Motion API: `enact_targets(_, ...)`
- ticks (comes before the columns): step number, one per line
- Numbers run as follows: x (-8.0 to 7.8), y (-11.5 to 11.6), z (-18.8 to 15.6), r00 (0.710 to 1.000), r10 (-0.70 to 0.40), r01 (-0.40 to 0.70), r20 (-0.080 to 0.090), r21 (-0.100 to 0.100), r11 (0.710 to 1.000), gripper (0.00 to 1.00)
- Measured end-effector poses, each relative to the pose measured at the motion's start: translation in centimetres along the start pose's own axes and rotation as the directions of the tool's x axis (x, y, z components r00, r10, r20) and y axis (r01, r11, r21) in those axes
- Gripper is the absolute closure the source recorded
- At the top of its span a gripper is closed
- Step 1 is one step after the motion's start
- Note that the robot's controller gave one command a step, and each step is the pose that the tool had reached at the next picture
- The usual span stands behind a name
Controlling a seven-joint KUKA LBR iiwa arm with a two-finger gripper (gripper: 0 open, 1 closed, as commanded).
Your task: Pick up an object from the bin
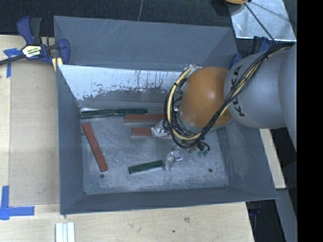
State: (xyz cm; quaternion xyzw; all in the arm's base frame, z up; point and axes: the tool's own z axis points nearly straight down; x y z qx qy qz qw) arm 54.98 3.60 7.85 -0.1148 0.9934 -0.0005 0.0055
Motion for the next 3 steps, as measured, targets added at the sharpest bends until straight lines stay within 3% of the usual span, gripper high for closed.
enact_targets(1,3.9,4.0,0.1,0.922,-0.388,0.388,0.014,0.009,0.922,1.0)
enact_targets(2,3.9,4.0,0.1,0.922,-0.387,0.387,0.014,0.009,0.922,1.0)
enact_targets(3,5.0,-0.1,-14.5,0.906,-0.423,0.423,-0.005,-0.004,0.906,1.0)
